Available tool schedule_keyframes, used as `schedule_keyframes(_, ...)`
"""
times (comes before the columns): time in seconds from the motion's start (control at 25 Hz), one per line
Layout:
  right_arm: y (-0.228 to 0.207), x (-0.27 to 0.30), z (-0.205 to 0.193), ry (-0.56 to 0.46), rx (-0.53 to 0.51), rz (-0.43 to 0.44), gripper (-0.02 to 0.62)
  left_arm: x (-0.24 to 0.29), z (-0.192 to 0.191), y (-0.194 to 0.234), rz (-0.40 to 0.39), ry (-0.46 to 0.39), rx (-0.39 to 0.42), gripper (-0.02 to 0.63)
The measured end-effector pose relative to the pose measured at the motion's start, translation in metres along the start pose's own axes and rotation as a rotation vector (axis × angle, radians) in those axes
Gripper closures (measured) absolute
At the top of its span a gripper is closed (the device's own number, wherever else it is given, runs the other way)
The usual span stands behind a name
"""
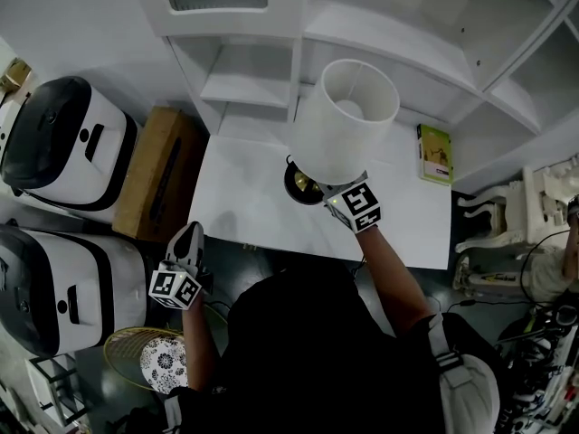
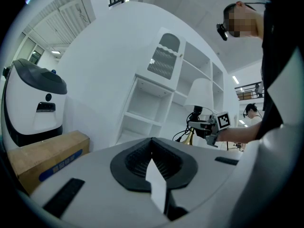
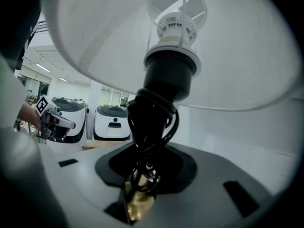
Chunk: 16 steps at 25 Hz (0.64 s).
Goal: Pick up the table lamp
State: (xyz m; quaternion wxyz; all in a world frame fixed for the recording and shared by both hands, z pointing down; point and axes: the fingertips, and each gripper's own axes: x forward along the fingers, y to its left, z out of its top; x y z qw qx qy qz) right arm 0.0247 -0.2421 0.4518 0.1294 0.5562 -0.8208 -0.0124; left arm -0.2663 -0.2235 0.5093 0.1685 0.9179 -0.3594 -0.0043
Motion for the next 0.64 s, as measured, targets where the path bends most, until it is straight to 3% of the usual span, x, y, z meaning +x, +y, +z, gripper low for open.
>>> schedule_keyframes(0.64, 0.0004, 0.0044, -0.0049, 0.001, -0.005, -0.012, 0.482, -0.0058, -0.0008, 0.0072, 0.012, 0.003, 0.007, 0.595)
